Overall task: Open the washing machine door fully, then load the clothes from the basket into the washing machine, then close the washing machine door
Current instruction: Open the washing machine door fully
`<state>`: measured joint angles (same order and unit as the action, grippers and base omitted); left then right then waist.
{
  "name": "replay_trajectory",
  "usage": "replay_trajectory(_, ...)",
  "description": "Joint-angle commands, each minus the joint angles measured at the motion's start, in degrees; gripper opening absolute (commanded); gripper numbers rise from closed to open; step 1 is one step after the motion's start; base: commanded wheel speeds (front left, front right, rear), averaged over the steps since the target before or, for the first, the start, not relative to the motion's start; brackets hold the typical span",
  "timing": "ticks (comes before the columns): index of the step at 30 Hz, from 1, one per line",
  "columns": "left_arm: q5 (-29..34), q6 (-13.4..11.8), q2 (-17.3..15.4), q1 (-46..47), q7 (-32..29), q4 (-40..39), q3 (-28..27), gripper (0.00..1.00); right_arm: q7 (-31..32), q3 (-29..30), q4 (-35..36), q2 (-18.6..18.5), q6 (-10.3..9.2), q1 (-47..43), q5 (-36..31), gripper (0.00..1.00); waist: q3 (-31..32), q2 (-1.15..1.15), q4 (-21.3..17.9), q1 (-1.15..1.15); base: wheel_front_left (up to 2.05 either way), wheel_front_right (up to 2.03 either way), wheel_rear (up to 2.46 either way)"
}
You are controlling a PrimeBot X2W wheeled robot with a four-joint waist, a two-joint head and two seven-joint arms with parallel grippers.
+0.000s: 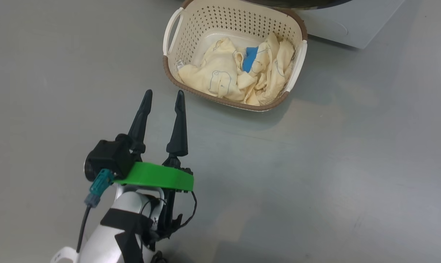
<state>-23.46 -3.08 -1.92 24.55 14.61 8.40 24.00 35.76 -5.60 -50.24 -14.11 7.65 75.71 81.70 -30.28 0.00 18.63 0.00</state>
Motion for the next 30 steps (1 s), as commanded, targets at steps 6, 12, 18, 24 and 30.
replay_trajectory(6,-0.05,-0.28,-0.96,-0.12,0.39,-1.62,-1.9,1.0,2.71,-0.92,0.47,2.84,-0.16,0.35,0.72,0.0,0.54,0.0,-0.13,0.0,0.0,0.0,0.0)
replay_trajectory(12,0.09,-0.37,-0.96,-0.27,0.39,-1.49,-1.9,1.0,4.32,-0.71,-0.79,3.11,-0.16,-0.1,1.28,0.0,1.14,0.0,-0.23,0.0,0.0,0.0,0.0)
replay_trajectory(18,0.2,-0.47,-0.96,-0.58,0.39,-1.25,-2.02,1.0,5.8,-1.04,-1.28,3.44,-0.16,-1.1,1.31,0.0,1.98,0.0,-0.43,0.0,0.0,0.0,0.0)
replay_trajectory(24,0.35,-0.52,-0.96,-1.05,0.39,-1.19,-2.02,1.0,7.22,-1.24,-0.74,3.58,-0.16,-2.88,1.48,0.0,3.01,0.0,-0.59,0.0,0.0,0.0,0.0)
replay_trajectory(30,0.64,-0.51,-0.96,-1.65,0.39,-1.01,-2.24,1.0,7.8,-1.45,-0.51,4.13,-0.16,-4.63,1.5,0.0,3.98,0.0,-1.04,0.0,0.0,0.0,0.0)
